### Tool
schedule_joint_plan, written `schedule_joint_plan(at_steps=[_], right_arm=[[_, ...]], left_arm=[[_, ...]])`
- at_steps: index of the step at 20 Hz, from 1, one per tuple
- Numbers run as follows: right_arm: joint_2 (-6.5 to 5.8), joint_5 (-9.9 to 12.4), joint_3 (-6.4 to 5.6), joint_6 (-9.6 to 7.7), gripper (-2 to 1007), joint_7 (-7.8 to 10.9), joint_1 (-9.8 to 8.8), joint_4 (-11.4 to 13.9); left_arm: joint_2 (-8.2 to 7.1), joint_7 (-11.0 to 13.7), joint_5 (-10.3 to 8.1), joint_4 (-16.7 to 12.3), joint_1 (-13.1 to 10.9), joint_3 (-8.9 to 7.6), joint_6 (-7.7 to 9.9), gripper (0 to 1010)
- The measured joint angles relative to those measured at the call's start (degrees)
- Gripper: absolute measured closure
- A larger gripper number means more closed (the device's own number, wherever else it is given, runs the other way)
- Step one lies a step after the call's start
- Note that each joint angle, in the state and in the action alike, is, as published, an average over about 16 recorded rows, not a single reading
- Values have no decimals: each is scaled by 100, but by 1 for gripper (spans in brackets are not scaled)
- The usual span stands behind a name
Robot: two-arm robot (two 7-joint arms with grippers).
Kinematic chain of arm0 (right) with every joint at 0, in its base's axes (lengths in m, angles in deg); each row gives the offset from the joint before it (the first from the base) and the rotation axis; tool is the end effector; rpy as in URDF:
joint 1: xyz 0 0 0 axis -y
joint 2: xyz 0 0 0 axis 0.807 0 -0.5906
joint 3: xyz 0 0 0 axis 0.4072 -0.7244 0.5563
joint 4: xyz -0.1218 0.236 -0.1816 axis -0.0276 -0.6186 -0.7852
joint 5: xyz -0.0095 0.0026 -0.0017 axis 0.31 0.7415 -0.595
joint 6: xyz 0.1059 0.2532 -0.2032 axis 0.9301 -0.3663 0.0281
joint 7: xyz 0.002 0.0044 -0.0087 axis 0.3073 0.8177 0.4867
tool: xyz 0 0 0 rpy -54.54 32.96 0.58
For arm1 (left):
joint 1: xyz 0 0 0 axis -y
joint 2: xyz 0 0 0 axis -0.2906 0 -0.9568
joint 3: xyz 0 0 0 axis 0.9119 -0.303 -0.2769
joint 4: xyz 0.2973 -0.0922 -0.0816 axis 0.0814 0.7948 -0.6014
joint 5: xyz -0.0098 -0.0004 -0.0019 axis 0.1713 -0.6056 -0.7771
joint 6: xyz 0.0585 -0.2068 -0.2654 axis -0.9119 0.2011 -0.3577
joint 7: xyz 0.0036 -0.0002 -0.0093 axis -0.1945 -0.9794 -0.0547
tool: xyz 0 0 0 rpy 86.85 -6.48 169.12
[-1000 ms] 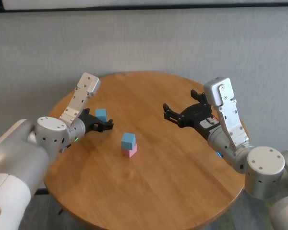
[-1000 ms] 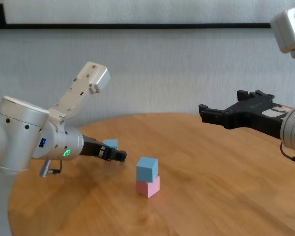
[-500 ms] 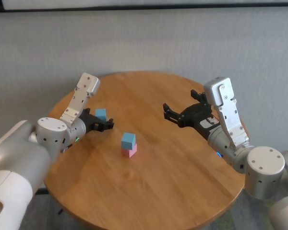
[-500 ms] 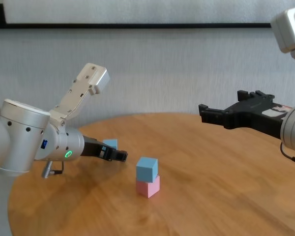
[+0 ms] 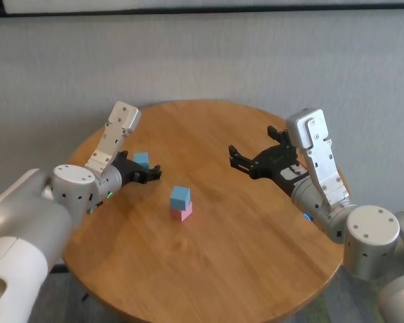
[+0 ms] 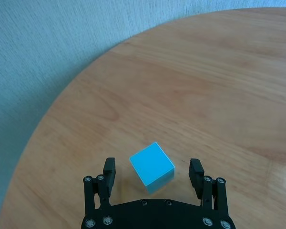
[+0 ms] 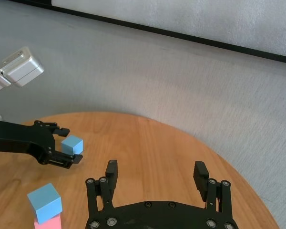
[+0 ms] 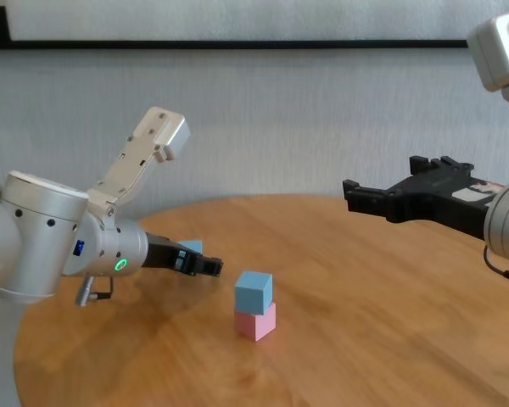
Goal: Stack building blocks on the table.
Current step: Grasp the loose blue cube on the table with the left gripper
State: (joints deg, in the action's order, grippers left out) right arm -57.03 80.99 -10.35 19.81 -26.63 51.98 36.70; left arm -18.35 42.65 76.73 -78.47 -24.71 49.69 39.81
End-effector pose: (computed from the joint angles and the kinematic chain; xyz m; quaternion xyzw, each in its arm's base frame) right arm 0.4383 0.0209 -0.3036 -0.0983 -0.0600 -0.5248 0.8434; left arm 0.5720 -0.0289 -0.3371 0.2423 0.0523 0.5303 0.8108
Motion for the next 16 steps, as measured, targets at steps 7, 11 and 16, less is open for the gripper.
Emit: schedule_joint_plan(at_steps=[7,11,16], right_arm=[[0,0,0,0,0,0,0,0],[0,0,0,0,0,0,0,0],[0,0,0,0,0,0,0,0]], left_arm=[[61,-11,20,258,127,-18,-130,10],[86,-27,37,382,185,-29,-191,10],[111,-44,54,524,255,-49,-254,11]])
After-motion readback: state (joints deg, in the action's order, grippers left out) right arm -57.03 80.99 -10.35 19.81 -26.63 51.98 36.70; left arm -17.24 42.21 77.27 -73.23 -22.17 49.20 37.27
